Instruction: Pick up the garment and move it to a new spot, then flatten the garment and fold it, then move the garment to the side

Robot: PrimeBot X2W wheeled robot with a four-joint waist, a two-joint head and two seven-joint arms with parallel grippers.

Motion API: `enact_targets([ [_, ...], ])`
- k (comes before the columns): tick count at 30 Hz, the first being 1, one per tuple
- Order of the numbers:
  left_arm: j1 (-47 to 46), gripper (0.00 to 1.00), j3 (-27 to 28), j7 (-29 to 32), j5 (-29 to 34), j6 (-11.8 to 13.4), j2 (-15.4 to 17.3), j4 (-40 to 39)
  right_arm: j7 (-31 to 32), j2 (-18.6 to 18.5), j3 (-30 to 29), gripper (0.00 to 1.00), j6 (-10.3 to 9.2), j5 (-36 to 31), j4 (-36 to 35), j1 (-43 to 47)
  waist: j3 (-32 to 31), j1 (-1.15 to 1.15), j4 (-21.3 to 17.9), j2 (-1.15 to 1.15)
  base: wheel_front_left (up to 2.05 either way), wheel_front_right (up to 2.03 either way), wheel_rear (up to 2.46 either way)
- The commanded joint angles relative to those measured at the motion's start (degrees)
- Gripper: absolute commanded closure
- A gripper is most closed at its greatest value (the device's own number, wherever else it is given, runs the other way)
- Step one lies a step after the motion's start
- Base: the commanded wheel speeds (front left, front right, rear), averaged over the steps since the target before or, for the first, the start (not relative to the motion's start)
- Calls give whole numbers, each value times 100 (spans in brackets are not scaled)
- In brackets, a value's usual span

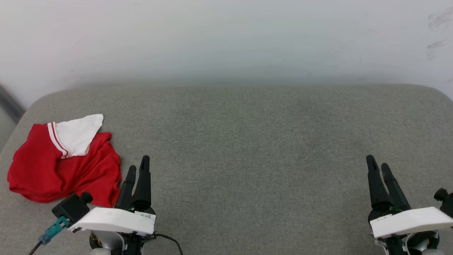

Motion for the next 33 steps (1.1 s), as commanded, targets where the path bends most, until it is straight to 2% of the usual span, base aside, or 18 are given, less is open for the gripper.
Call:
enact_targets([
  [1,-79,0,-8,-44,185,13,17,-60,-31,5,1,0,-1,-172,-108,-17,-2,0,1,0,0,0,0],
  [13,-98,0,-126,-251,1647,185,115,40,59,19,76,0,-1,-1301,-310,83,-22,0,5,0,0,0,0],
  [33,-114,0,-283,-544,3101,440,335,205,-79,23,109,0,-1,-2573,-329,170,-48,0,-3,0,0,0,0],
])
